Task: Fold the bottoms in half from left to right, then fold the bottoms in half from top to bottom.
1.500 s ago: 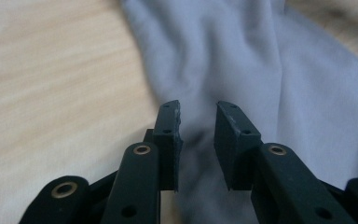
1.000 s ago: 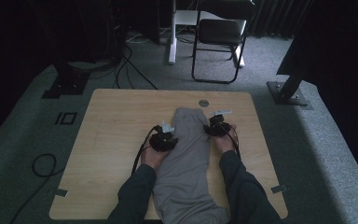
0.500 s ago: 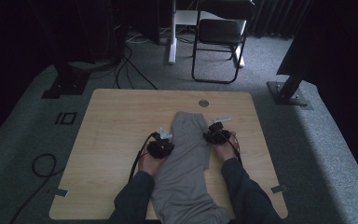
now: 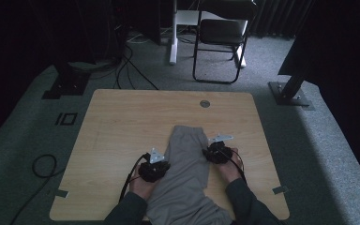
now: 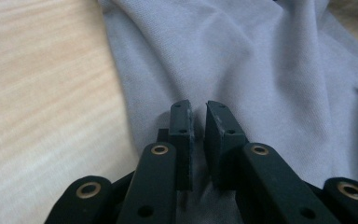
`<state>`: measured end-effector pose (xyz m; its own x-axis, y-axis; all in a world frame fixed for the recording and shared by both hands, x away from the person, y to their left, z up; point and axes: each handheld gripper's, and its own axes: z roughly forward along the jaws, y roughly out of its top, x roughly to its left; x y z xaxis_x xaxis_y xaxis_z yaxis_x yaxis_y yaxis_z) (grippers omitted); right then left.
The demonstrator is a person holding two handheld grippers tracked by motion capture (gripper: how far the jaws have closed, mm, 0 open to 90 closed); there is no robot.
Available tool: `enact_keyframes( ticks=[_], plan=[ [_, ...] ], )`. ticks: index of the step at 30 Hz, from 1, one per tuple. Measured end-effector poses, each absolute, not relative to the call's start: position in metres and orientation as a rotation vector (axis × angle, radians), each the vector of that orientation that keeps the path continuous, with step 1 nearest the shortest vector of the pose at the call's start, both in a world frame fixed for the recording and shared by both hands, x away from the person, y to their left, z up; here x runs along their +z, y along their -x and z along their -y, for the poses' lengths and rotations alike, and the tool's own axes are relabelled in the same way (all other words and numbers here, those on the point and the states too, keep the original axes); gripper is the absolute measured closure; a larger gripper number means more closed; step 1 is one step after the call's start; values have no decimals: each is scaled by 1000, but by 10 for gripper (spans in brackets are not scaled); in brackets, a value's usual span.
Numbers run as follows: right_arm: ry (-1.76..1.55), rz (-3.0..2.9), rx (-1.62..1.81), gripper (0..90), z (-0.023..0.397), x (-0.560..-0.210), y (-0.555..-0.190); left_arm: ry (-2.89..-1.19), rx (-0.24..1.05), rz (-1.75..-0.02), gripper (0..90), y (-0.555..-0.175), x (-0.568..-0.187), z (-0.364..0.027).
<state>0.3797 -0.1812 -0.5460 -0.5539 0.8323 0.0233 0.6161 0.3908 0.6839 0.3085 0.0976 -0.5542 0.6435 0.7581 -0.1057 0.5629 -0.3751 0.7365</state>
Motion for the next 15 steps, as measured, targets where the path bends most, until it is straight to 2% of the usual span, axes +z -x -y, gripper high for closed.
enact_keyframes(
  ticks=[8,11,15],
  plan=[
    [-1258,-2331,941,681,180,-546,-377,-2090,308,-1014,797,-300,-554,-97],
    [-1260,-2339,940,655,180,-546,-377,-2101,273,-1003,715,-304,-552,-97],
    [-1286,-2330,967,591,181,-544,-381,-2066,322,-1019,635,-318,-537,-101]
  ],
)
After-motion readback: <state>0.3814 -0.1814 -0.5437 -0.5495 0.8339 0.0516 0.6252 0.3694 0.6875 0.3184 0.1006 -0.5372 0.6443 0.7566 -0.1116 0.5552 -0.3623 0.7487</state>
